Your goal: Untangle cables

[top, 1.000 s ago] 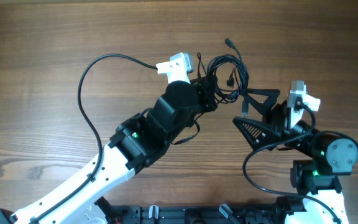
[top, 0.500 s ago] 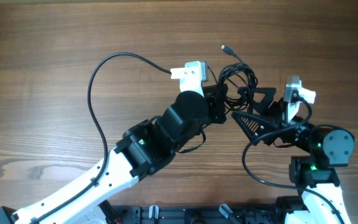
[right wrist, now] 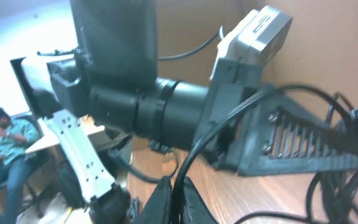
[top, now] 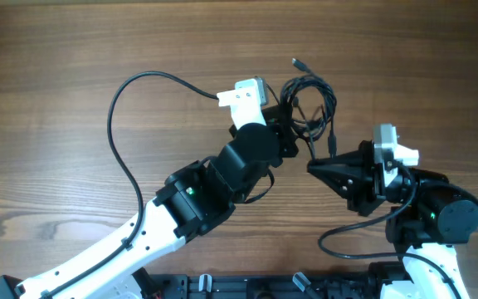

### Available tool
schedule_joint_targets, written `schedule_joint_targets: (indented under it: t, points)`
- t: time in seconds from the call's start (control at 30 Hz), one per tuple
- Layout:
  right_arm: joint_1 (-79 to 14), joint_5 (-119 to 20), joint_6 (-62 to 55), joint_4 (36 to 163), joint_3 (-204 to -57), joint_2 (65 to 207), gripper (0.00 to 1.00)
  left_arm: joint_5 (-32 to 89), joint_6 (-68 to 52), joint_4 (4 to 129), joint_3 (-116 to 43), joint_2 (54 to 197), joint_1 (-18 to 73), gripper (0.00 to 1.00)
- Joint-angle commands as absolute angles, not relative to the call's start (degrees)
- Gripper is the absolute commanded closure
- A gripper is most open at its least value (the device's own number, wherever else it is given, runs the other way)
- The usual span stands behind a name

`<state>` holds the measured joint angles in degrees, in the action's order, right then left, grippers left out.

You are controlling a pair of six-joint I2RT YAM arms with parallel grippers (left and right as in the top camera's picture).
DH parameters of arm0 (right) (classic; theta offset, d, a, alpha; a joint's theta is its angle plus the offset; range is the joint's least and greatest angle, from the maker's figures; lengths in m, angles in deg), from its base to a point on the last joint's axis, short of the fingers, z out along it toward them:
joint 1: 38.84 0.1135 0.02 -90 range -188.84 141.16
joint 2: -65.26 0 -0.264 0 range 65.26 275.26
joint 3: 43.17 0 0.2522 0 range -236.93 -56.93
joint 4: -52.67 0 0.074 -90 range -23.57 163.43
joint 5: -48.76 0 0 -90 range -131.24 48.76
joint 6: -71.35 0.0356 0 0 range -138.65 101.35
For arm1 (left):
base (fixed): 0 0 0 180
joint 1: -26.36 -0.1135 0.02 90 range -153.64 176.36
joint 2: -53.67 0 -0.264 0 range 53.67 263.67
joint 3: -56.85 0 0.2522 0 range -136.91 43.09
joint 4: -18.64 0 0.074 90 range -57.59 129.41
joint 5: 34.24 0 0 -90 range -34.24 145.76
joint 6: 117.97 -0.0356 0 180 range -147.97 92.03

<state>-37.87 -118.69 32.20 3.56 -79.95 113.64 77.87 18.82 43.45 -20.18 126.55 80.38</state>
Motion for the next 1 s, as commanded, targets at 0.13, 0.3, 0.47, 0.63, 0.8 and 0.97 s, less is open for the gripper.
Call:
schedule_joint_targets:
  t: [0.13, 0.3, 0.47, 0.63, 0.8, 0.97]
  points:
    - [-37.74, -132.83, 26.25, 3.04, -80.72, 113.59, 0.81, 90.61, 19.17, 39.00, -20.53, 125.22, 80.44, 0.96]
    - [-37.85, -133.88, 25.88, 3.04, -80.72, 115.12, 0.56, 93.14, 19.14, 37.33, -20.53, 124.00, 79.79, 0.96]
    - [-43.36, -129.86, 32.39, 3.06, -80.72, 120.15, 0.04, 93.14, 18.69, 37.88, -20.53, 121.77, 78.15, 0.96]
    - [-47.66, -128.74, 38.56, 2.99, -80.72, 122.91, 0.00, 92.01, 18.73, 42.58, -20.53, 120.96, 78.15, 0.96]
    - [-47.66, -127.61, 46.93, -4.87, -80.72, 122.64, 0.00, 80.77, 18.73, 44.04, -20.53, 120.96, 78.26, 0.96]
    - [-47.66, -126.62, 56.48, -16.68, -80.72, 122.64, 0.00, 77.93, 18.75, 44.13, -20.53, 120.96, 78.26, 0.96]
